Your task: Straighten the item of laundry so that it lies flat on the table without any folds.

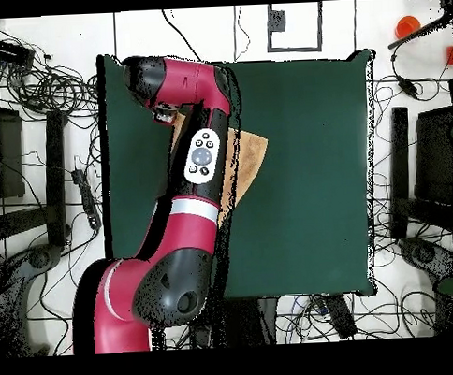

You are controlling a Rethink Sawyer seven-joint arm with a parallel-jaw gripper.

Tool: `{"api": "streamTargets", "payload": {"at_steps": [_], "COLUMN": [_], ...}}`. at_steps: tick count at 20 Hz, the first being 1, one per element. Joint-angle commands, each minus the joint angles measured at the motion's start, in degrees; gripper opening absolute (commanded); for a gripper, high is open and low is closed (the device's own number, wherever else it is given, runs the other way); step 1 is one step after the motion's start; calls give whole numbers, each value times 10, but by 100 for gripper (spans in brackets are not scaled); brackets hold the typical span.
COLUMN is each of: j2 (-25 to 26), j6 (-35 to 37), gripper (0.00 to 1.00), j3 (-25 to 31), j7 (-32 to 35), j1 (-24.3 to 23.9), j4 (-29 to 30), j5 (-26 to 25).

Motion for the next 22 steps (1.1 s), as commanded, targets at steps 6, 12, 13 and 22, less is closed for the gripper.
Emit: {"api": "streamTargets", "payload": {"at_steps": [6, 12, 13, 22], "j2": [4, 6, 6, 10], "j6": [32, 32, 32, 65], "gripper": [100, 100, 100, 100], "j3": [22, 23, 23, 9], "j7": [139, 143, 146, 189], "j1": [-3, -4, -4, 3], "j4": [23, 21, 20, 8], "j5": [17, 20, 21, 34]}}
